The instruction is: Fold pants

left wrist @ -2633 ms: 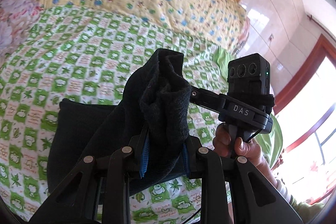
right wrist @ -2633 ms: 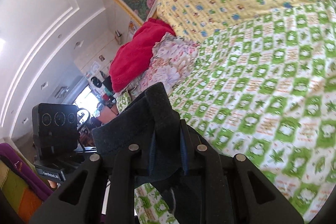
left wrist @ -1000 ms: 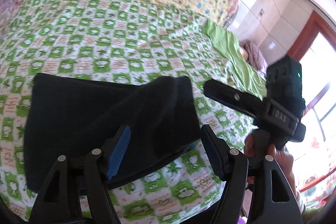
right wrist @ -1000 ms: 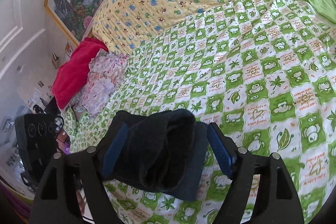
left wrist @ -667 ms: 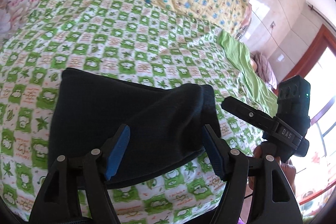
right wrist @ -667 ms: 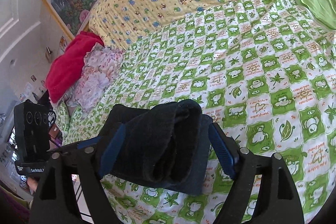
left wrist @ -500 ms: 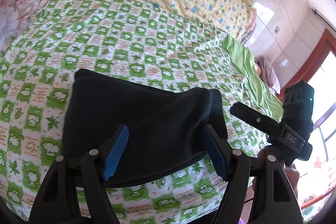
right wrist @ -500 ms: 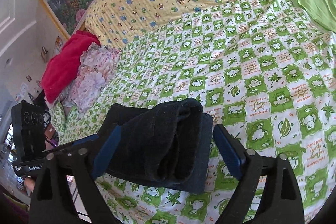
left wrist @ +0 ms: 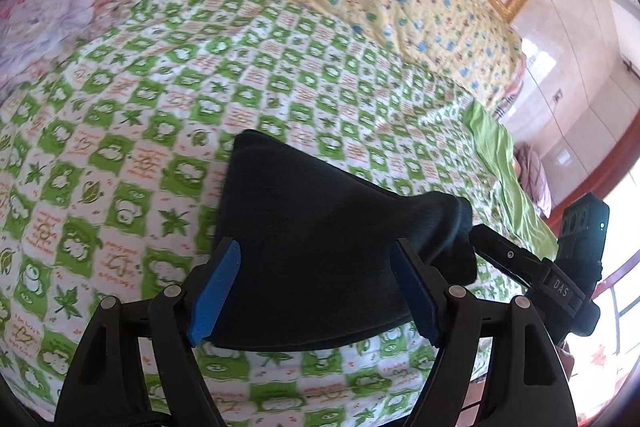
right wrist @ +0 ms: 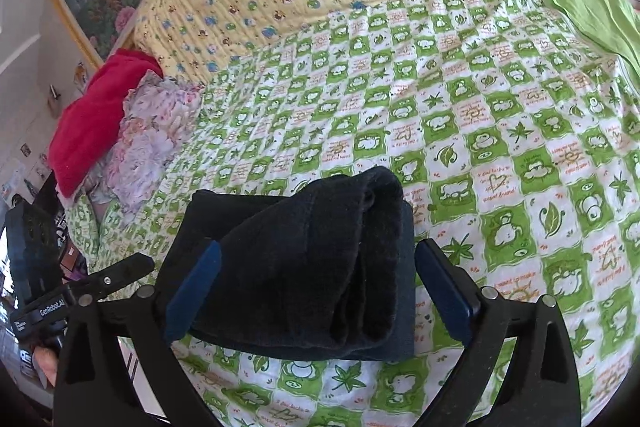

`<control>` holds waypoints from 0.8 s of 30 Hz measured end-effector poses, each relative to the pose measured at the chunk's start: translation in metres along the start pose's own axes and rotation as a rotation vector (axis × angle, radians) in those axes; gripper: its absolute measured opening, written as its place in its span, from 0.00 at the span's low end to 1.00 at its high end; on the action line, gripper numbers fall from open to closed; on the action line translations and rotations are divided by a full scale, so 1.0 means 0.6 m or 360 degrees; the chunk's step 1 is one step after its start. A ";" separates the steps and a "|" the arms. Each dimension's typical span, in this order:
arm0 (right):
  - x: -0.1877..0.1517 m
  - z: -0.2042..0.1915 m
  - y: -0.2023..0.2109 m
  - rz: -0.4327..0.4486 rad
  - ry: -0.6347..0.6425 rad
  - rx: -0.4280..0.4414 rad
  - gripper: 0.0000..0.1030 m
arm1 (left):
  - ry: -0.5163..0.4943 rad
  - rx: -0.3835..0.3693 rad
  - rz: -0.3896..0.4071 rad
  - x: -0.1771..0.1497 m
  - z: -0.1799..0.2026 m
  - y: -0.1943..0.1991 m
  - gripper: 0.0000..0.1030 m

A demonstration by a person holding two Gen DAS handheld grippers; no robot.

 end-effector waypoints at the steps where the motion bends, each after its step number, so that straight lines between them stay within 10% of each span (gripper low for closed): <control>1: -0.001 -0.002 -0.002 -0.0004 0.0000 -0.0005 0.95 | 0.0013 0.0009 -0.0003 0.001 -0.007 -0.001 0.76; 24: -0.035 0.035 -0.033 -0.0116 -0.0087 -0.0048 0.94 | 0.0108 0.0042 -0.0121 -0.002 -0.037 -0.053 0.77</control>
Point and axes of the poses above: each gripper's, at about its wrist camera, not at the fingertips, and y roughly against the way its jaws point, z to its right, x to its top, the point moved 5 cm from there along -y, roughly the way its jaws point, and after that the axes turned 7 degrees about x, right-handed, at the moved point
